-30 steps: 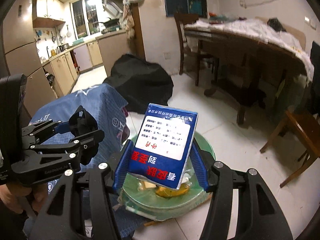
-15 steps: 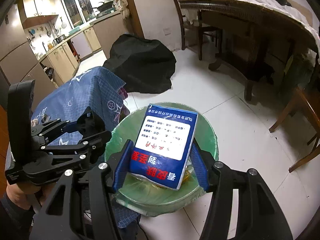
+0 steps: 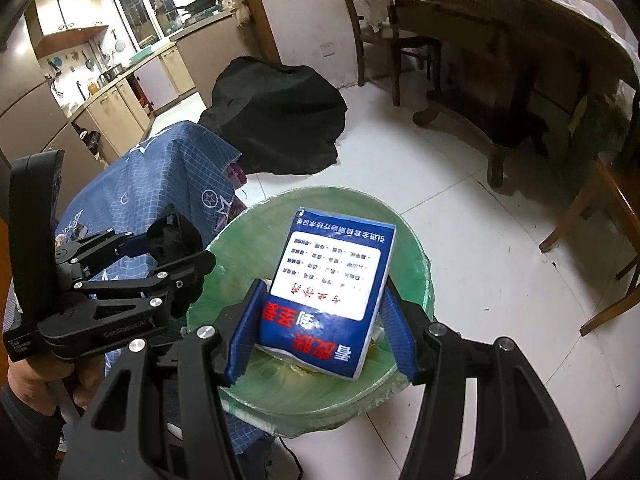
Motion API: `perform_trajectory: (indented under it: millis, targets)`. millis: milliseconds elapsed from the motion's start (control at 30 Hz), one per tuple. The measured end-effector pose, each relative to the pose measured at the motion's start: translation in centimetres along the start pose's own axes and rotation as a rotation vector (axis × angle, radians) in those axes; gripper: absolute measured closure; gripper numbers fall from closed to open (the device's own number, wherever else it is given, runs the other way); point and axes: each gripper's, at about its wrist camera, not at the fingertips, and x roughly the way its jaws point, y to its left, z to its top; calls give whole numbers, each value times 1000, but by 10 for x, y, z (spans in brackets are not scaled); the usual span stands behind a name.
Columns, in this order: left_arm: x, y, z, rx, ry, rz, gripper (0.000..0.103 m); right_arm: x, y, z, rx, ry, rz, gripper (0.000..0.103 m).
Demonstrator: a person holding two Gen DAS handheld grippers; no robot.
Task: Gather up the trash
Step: 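Lower the black cloth and blue packet into the bin mouth with both tools, then open both tools to drop the black cloth and blue packet into the bin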
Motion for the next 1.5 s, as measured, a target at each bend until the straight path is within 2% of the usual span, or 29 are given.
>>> perform_trajectory:
  millis: [700,767,833,1200,1500]
  targets:
    - [6,-3,0,-8,11,10,41,2,-5,-2,16,-6,1,47]
    - [7,-3,0,-9,12,11,41,1,-8,-2,26,-9,2,44]
    - [8,-3,0,-10,13,15,41,0,-11,-2,34,-14,-2,34]
    - [12,-3,-3,-7,25,29,40,-3,-15,-8,39,-28,4,29]
    - [3,-3,-6,-4,17,39,35,-18,-11,-15,43,-74,-10,17]
